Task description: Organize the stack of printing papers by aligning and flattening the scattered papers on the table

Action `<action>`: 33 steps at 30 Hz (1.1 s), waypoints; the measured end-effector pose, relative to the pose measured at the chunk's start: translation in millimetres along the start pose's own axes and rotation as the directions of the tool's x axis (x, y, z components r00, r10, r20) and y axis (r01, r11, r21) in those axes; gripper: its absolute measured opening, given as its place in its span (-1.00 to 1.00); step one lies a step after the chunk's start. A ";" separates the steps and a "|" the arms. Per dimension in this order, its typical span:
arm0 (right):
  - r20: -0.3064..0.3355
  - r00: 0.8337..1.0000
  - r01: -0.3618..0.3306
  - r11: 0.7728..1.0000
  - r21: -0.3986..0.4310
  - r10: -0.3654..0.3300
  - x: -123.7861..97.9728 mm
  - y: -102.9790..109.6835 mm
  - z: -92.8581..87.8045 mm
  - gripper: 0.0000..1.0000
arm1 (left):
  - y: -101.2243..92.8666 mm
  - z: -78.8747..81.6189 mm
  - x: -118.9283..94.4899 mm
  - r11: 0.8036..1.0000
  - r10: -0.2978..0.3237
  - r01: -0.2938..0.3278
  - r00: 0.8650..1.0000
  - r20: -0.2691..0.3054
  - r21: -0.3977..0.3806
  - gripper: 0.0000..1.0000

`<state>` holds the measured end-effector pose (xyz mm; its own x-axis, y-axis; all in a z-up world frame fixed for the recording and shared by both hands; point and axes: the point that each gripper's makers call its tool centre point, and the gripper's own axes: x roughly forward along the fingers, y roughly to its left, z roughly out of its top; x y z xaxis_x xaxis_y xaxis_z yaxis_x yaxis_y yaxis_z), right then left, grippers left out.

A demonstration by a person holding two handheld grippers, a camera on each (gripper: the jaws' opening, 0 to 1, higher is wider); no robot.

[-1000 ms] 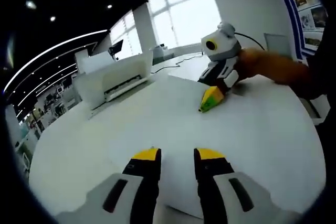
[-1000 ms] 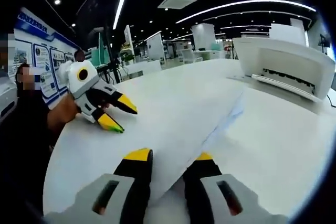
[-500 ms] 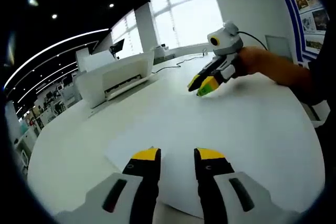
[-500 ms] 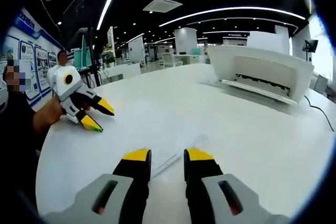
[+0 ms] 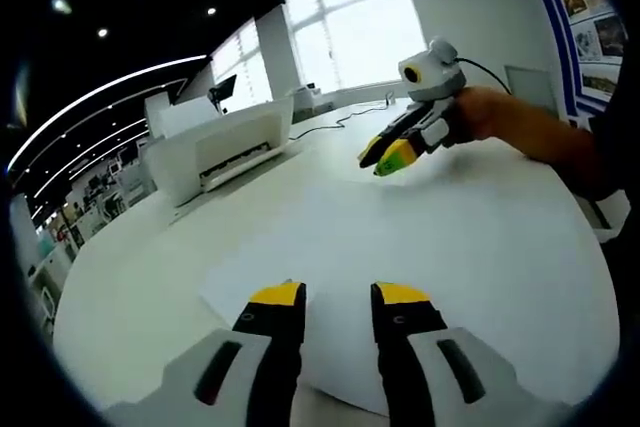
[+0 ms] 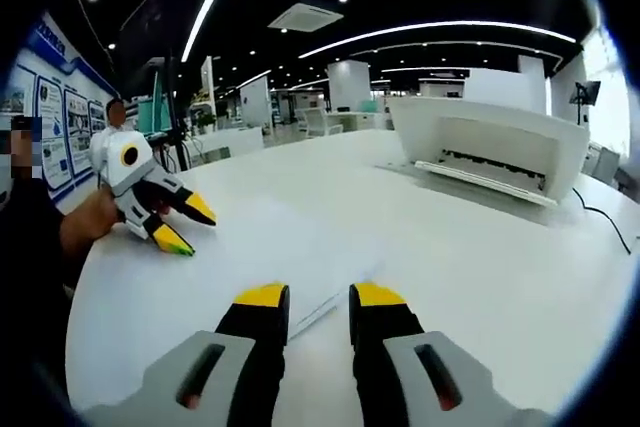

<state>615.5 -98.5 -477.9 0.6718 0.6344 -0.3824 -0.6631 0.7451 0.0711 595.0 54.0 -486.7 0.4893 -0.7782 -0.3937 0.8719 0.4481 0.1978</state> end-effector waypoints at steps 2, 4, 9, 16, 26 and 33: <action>-0.009 1.000 -0.008 1.000 -0.015 0.008 -2.4 2.3 3.2 -0.58 | 1.0 0.4 -0.4 1.000 -0.002 0.002 1.000 -0.002 -0.006 -0.32; -0.003 1.000 0.001 0.999 -0.043 -0.001 -8.6 6.1 10.4 -0.58 | 2.8 1.0 -0.9 1.000 0.002 -0.002 1.000 -0.002 -0.011 -0.24; 0.034 0.999 -0.009 0.999 -0.038 0.011 -23.8 18.0 18.6 -0.56 | 0.0 3.8 -1.2 1.000 -0.003 0.003 1.000 0.002 -0.011 -0.12; 0.023 1.000 -0.008 0.999 -0.042 0.009 -36.3 30.6 6.7 -0.52 | 0.4 7.3 -2.1 1.000 0.007 -0.007 1.000 0.002 0.003 -0.09; 0.032 0.999 0.009 0.998 -0.057 -0.007 -58.9 44.9 -4.5 -0.46 | 3.4 14.3 -27.3 0.999 0.005 -0.004 1.000 0.020 -0.049 -0.07; 0.035 0.999 0.021 0.996 -0.081 -0.018 -78.2 50.8 -4.6 -0.42 | 5.6 14.5 -55.3 0.997 0.024 -0.022 1.000 0.021 -0.077 -0.05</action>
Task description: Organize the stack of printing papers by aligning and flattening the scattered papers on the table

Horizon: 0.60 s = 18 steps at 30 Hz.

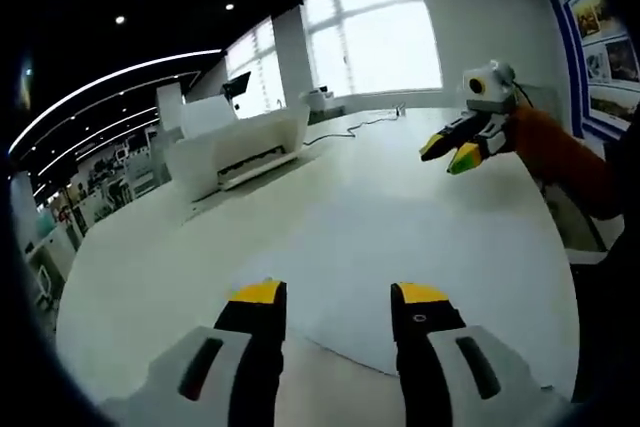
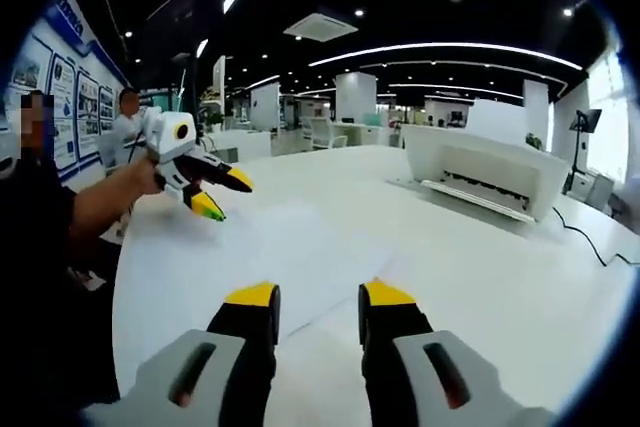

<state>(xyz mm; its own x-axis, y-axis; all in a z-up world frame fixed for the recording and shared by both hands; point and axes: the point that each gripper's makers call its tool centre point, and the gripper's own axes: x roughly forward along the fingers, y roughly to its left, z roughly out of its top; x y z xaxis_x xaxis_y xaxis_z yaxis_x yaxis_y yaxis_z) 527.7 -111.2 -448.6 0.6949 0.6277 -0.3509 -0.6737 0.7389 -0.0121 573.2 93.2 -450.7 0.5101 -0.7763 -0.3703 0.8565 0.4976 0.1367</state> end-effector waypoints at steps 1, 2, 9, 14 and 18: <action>0.000 1.000 0.004 1.000 -0.004 -0.004 -4.3 0.8 -0.6 -0.42 | 2.3 1.1 -4.4 1.000 0.003 -0.003 1.000 0.002 -0.004 -0.04; 0.001 1.000 0.009 1.000 -0.008 -0.009 -8.6 1.5 -1.4 -0.41 | 1.5 1.0 -9.8 1.000 0.005 -0.005 1.000 0.002 -0.005 -0.04; 0.005 0.999 0.044 0.999 0.003 -0.044 -35.9 1.1 -15.0 -0.37 | 8.0 -6.9 -45.8 0.998 0.047 -0.046 0.999 0.003 -0.031 -0.05; 0.008 0.998 0.070 0.997 0.011 -0.070 -53.7 1.9 -23.1 -0.36 | 8.8 -13.8 -64.1 0.996 0.074 -0.074 0.997 0.006 -0.051 -0.05; 0.031 0.996 0.080 0.997 0.016 -0.080 -64.8 5.1 -23.6 -0.37 | 5.8 -19.9 -75.8 0.994 0.074 -0.074 0.997 0.005 -0.083 -0.05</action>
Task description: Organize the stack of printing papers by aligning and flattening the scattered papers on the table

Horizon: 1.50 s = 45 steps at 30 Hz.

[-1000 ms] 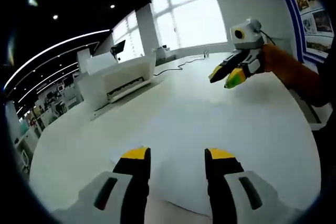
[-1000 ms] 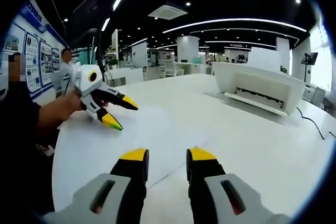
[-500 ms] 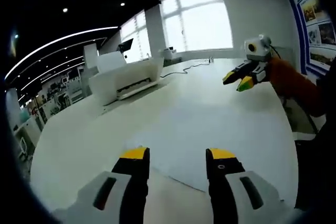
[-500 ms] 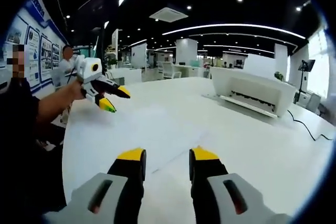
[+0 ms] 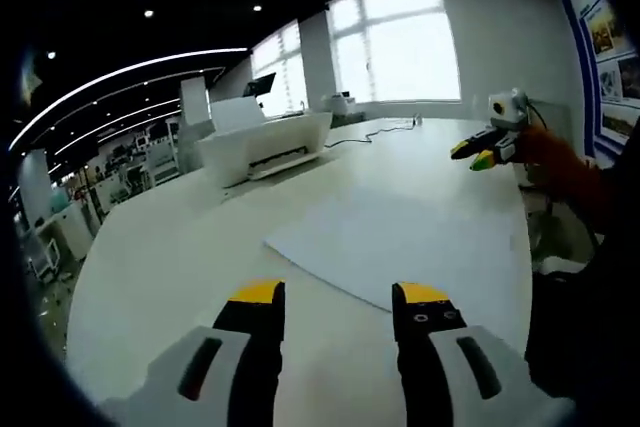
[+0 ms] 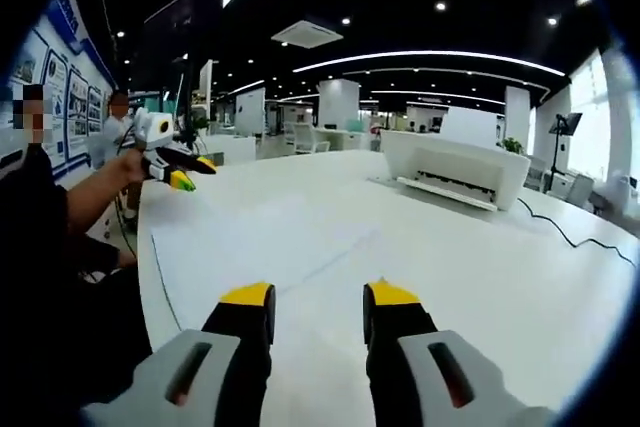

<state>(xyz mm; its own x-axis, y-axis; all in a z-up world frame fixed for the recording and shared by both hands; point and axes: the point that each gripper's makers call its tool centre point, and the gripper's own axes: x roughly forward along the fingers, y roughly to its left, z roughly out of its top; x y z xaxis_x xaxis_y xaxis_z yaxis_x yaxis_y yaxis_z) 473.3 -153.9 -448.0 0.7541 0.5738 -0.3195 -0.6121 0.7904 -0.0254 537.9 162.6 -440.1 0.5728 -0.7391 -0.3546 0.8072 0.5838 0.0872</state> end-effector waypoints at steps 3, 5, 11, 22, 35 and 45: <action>0.009 1.000 -0.002 1.000 0.011 0.002 -8.2 4.8 -2.9 -0.36 | -2.2 -4.6 -11.0 1.000 0.006 -0.006 1.000 -0.003 -0.001 -0.04; 0.007 1.000 0.000 1.000 0.012 0.000 -12.7 7.3 -5.7 -0.36 | -1.3 -5.9 -18.6 1.000 0.018 -0.018 1.000 -0.003 -0.001 -0.03; 0.003 1.000 -0.005 1.000 0.014 0.005 -24.8 16.2 -10.9 -0.36 | 1.2 -11.4 -38.2 0.998 0.061 -0.061 0.998 -0.002 -0.010 -0.04; 0.022 1.000 -0.010 1.000 0.014 0.010 -45.1 25.9 -10.2 -0.35 | -0.4 -19.8 -76.7 0.992 0.120 -0.120 0.993 0.013 -0.024 -0.03; 0.048 0.999 0.005 1.000 0.002 -0.005 -72.9 42.9 -3.7 -0.33 | -14.7 -27.1 -123.4 0.985 0.171 -0.170 0.985 0.028 -0.028 0.01; 0.024 1.000 0.016 1.000 0.004 -0.016 -92.1 62.4 -17.2 -0.28 | -26.8 -35.4 -157.8 0.972 0.230 -0.228 0.973 0.035 -0.049 0.03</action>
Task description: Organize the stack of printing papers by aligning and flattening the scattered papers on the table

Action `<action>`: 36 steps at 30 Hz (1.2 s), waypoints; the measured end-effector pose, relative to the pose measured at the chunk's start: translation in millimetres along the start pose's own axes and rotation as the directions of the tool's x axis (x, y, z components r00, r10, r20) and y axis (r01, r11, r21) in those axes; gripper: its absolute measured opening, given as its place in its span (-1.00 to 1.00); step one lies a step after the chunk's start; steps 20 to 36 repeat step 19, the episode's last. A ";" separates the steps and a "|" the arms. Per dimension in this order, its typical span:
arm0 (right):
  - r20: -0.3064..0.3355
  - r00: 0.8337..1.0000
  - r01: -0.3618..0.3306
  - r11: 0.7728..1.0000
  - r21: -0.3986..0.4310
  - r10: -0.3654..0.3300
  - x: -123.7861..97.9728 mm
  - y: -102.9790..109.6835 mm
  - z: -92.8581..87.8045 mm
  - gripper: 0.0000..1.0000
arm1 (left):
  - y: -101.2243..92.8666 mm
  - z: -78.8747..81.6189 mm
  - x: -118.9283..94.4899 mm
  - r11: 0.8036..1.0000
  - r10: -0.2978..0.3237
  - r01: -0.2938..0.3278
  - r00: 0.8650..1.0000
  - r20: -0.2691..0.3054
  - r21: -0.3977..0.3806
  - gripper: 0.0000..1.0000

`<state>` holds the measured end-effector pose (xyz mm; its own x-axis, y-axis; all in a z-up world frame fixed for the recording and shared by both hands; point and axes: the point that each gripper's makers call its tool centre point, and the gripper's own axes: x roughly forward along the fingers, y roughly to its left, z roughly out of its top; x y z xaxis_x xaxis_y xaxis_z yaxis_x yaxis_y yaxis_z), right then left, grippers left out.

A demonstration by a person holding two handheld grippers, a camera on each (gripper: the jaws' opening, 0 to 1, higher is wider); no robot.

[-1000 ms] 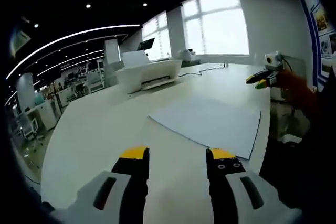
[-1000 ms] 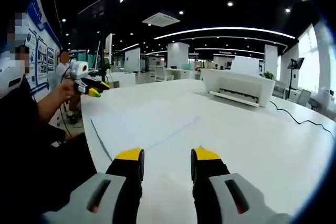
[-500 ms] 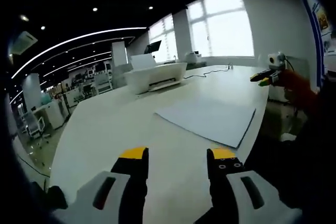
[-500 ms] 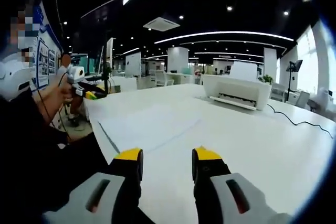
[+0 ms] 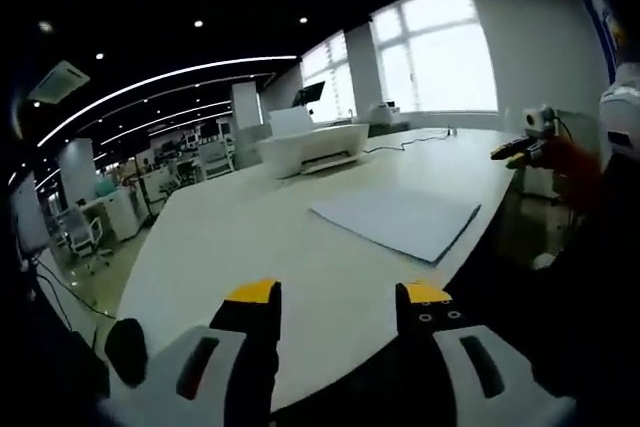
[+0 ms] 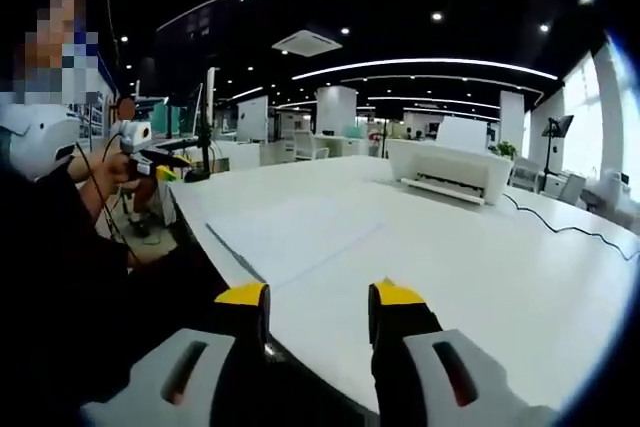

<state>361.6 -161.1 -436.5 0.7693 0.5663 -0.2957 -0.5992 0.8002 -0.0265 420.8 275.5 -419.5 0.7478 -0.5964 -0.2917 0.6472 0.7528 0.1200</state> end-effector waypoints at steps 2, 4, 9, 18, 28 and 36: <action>0.003 1.000 0.010 1.000 0.001 -0.010 -4.7 1.3 -0.5 -0.27 | 1.1 -3.2 -5.8 1.000 0.010 -0.010 1.000 0.007 -0.010 0.05; 0.015 0.999 0.029 1.000 0.009 -0.029 -7.8 1.3 0.5 -0.27 | -2.1 -2.8 -11.3 0.999 -0.002 0.004 0.999 0.034 -0.051 0.07; 0.010 1.000 0.015 1.000 0.011 -0.015 -5.5 9.6 -0.4 -0.25 | -3.5 -1.1 -17.3 0.998 0.001 0.003 0.999 0.050 -0.067 0.07; -0.010 1.000 -0.014 1.000 -0.006 0.014 7.7 15.1 -1.3 -0.24 | -5.8 -6.3 -13.3 0.998 -0.011 0.013 0.999 0.037 -0.060 0.07; -0.012 1.000 -0.013 1.000 -0.007 0.013 8.2 14.5 -1.9 -0.24 | -5.0 -6.9 -13.8 0.998 -0.008 0.010 0.999 0.036 -0.060 0.07; -0.012 1.000 -0.013 1.000 -0.007 0.013 8.2 14.5 -1.9 -0.24 | -5.0 -6.9 -13.8 0.998 -0.008 0.010 0.999 0.036 -0.060 0.07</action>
